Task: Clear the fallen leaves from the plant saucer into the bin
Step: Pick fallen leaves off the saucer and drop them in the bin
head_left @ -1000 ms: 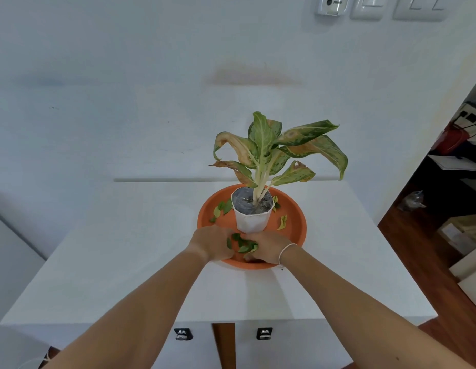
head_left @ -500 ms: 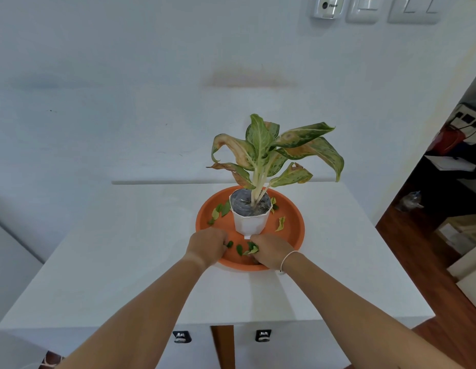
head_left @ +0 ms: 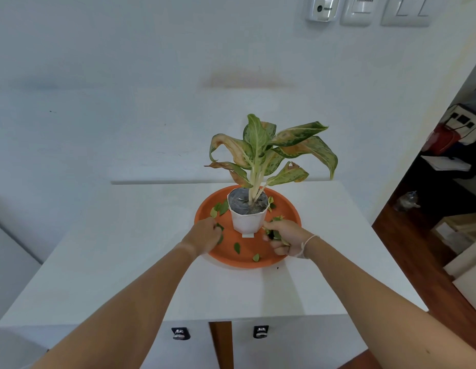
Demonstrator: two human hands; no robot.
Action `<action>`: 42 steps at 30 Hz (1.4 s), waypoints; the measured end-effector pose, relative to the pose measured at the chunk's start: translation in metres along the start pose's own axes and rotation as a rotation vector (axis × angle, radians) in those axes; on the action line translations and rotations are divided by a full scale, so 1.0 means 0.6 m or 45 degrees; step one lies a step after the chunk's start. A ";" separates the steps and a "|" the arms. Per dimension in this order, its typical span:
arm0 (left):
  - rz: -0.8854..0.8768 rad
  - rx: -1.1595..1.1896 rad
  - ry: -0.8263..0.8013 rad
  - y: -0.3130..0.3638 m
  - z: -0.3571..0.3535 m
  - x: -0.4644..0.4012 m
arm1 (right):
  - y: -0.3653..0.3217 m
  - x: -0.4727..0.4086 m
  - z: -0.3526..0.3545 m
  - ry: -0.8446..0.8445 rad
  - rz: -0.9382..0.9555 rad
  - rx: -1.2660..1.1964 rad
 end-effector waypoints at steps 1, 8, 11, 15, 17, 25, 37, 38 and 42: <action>0.040 0.085 0.010 0.001 0.001 0.000 | 0.001 0.001 0.003 -0.021 -0.009 -0.086; 0.305 0.624 0.103 0.006 -0.001 0.001 | 0.007 0.011 0.006 0.096 -0.019 -0.337; 0.347 0.724 0.063 0.004 -0.005 0.000 | 0.009 0.012 0.006 0.121 -0.001 -0.355; 0.388 0.848 -0.019 -0.002 -0.007 -0.004 | 0.009 0.015 0.002 0.087 0.017 -0.372; 0.392 0.932 -0.047 -0.006 -0.007 -0.006 | 0.008 0.018 0.000 0.066 0.019 -0.362; 0.339 0.793 -0.020 -0.004 0.002 0.006 | 0.001 0.023 -0.004 0.323 0.065 0.152; 0.152 -0.451 0.014 0.017 -0.015 0.000 | 0.003 0.012 -0.028 0.433 0.169 1.398; 0.148 -0.520 0.010 0.020 -0.018 0.002 | 0.003 0.012 -0.029 0.445 0.163 1.449; 0.140 -0.666 -0.024 0.027 -0.029 0.003 | 0.004 0.014 -0.033 0.451 0.140 1.642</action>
Point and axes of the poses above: each hand's wrist, its own x-axis away from the middle knuckle, its own z-axis out of the back of the hand, y = z × x, the point moved 2 cm from there along -x, towards the middle knuckle, and after that the axes turned 14 degrees about -x, right-handed, at the moved point
